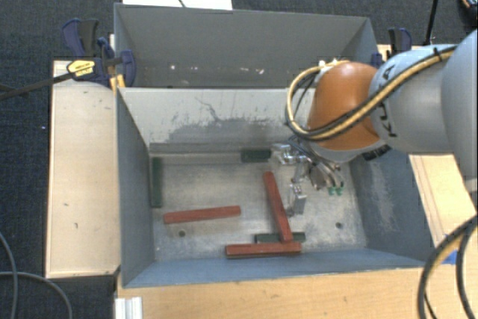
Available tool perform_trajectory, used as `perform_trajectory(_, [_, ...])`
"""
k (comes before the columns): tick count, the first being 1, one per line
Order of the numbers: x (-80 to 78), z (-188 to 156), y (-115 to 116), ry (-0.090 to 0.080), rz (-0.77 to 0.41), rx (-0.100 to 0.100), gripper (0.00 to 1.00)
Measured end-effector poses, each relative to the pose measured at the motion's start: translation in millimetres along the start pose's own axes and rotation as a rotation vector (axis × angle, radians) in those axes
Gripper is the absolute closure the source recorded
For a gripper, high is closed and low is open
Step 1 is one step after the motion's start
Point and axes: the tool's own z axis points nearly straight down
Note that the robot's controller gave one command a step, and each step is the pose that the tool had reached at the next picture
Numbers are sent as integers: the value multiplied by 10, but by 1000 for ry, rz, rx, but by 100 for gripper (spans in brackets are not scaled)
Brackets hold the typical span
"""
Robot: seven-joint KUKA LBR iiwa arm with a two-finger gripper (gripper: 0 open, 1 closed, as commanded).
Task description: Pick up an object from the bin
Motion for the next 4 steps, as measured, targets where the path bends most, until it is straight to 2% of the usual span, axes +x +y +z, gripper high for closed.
perform_trajectory(1, [-169,-41,567,-4,80,-3,0])
perform_trajectory(2, [-90,84,440,1,-133,0,0])
perform_trajectory(3, [-183,78,859,-4,-293,-1,0])
perform_trajectory(4, [-181,79,849,-3,-292,0,100])
